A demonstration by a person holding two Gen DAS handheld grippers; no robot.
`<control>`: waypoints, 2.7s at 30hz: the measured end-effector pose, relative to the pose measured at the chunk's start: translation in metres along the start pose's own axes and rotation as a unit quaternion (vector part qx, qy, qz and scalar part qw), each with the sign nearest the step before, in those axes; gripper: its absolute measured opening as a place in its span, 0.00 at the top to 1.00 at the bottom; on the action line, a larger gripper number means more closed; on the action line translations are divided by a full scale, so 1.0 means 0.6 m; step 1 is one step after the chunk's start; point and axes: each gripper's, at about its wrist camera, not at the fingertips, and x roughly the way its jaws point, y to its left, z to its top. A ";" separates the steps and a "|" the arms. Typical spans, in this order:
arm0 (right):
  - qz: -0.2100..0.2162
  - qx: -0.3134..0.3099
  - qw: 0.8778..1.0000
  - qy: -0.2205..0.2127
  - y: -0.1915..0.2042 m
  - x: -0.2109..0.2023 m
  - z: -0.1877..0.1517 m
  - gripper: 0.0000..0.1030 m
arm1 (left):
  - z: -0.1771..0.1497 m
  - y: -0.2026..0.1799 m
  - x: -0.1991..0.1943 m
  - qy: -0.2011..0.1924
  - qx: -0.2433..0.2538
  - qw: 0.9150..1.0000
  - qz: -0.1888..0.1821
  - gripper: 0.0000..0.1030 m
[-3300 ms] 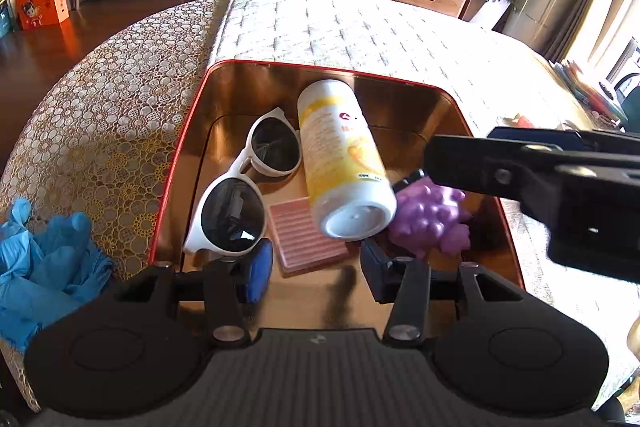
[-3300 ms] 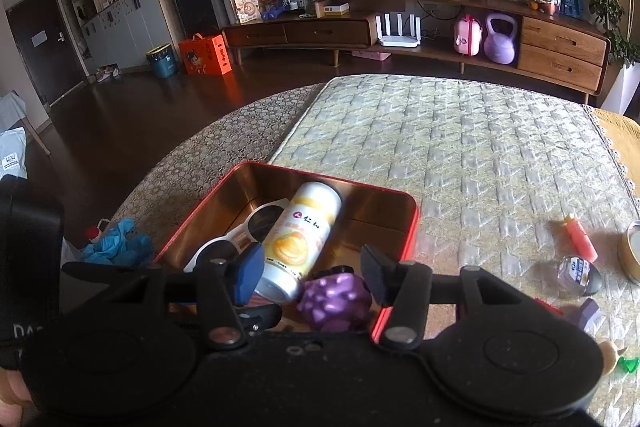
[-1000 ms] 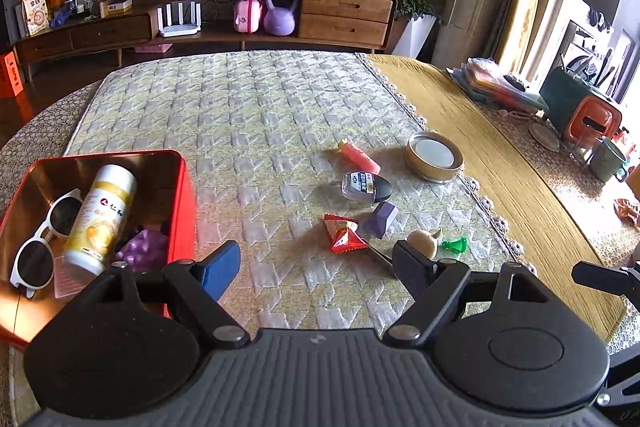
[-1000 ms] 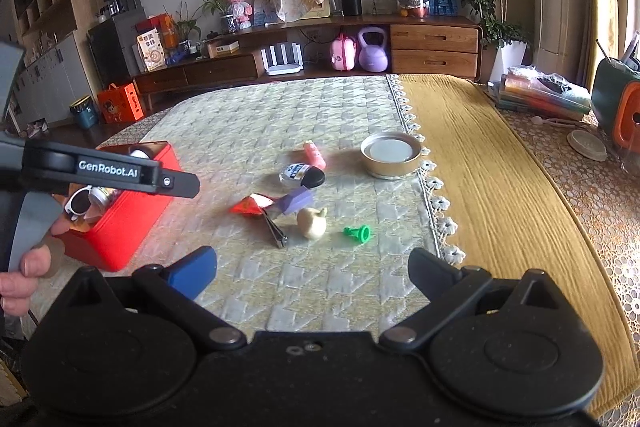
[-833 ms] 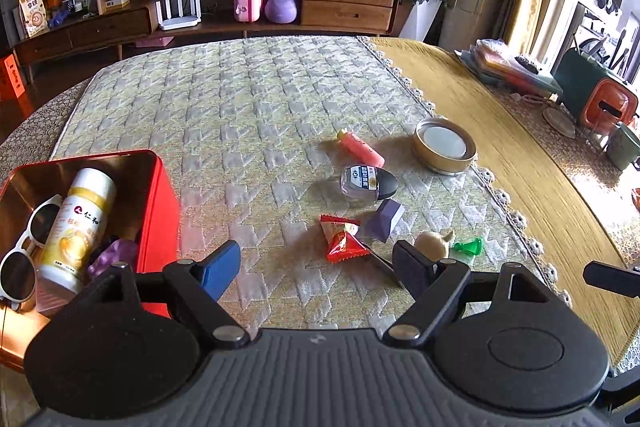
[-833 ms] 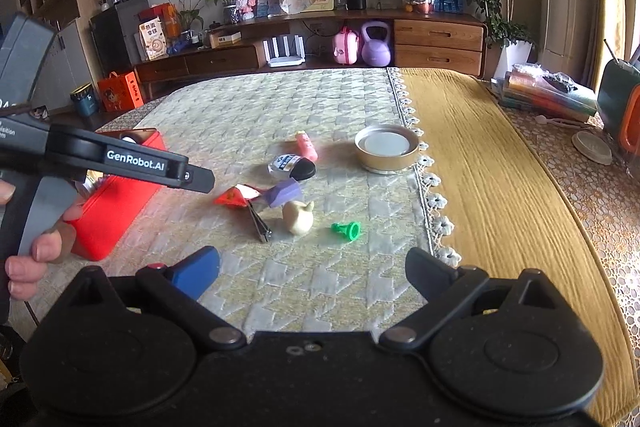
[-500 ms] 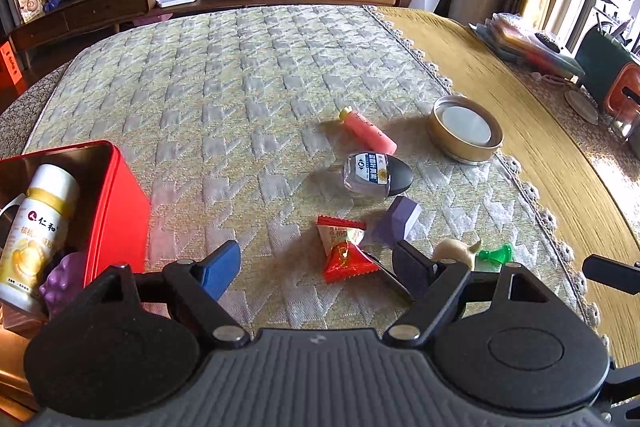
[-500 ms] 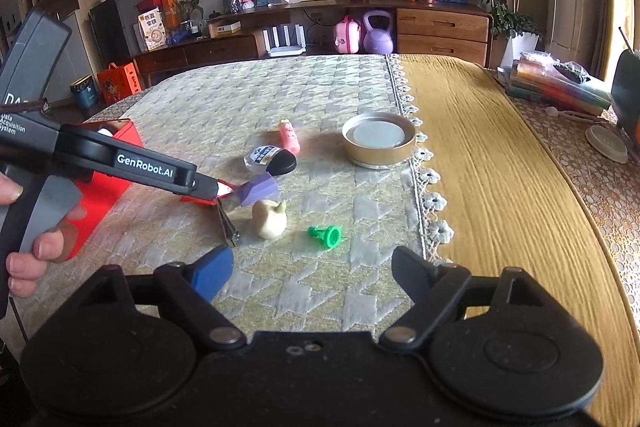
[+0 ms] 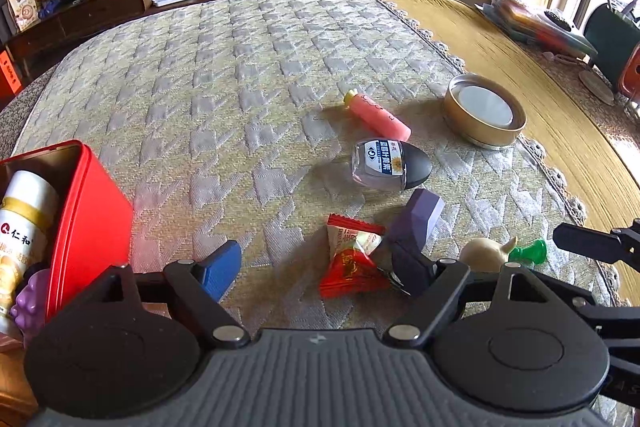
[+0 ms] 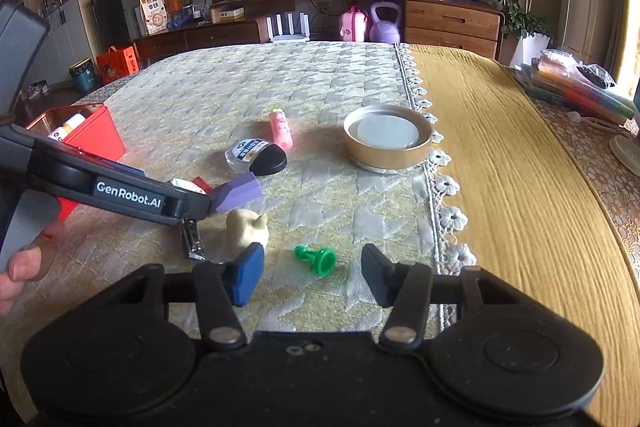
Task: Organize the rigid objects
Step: 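Grasp the red candy packet with the left gripper while the right gripper grasps the green plastic piece, then carry the candy packet and green piece over the red tin with both grippers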
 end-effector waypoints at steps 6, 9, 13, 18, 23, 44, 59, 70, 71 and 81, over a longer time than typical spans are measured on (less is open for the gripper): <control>-0.002 -0.008 1.000 -0.001 0.006 0.008 -0.002 0.62 | 0.000 -0.009 -0.005 -0.014 0.027 0.999 -0.013 0.44; -0.004 -0.013 1.000 -0.003 0.011 0.008 -0.004 0.68 | -0.001 -0.009 -0.009 -0.018 0.034 0.999 -0.019 0.63; -0.011 -0.011 1.000 -0.007 0.012 0.005 -0.006 0.84 | -0.002 -0.010 -0.012 -0.021 0.038 0.999 -0.023 0.75; -0.025 -0.012 0.999 -0.018 0.015 -0.007 -0.011 0.86 | -0.005 -0.003 -0.018 -0.020 0.026 0.999 -0.015 0.77; -0.029 -0.009 0.999 -0.026 0.018 -0.031 -0.011 0.86 | -0.007 0.008 -0.040 -0.023 0.012 0.999 -0.019 0.77; 0.017 -0.029 0.997 -0.065 0.120 -0.160 0.026 0.86 | -0.048 0.094 -0.201 -0.045 -0.030 0.998 -0.029 0.77; 0.066 -0.065 0.994 -0.061 0.262 -0.154 0.058 0.86 | -0.075 0.242 -0.271 -0.076 -0.077 0.994 0.001 0.77; 0.089 -0.089 0.991 -0.040 0.350 -0.111 0.076 0.86 | -0.092 0.366 -0.272 -0.075 -0.126 0.989 0.032 0.77; 0.092 -0.088 0.991 -0.035 0.356 -0.104 0.077 0.86 | -0.093 0.374 -0.270 -0.073 -0.130 0.988 0.033 0.77; 0.111 -0.090 0.990 0.008 0.413 -0.029 0.093 0.86 | -0.087 0.413 -0.227 -0.060 -0.145 0.987 0.030 0.77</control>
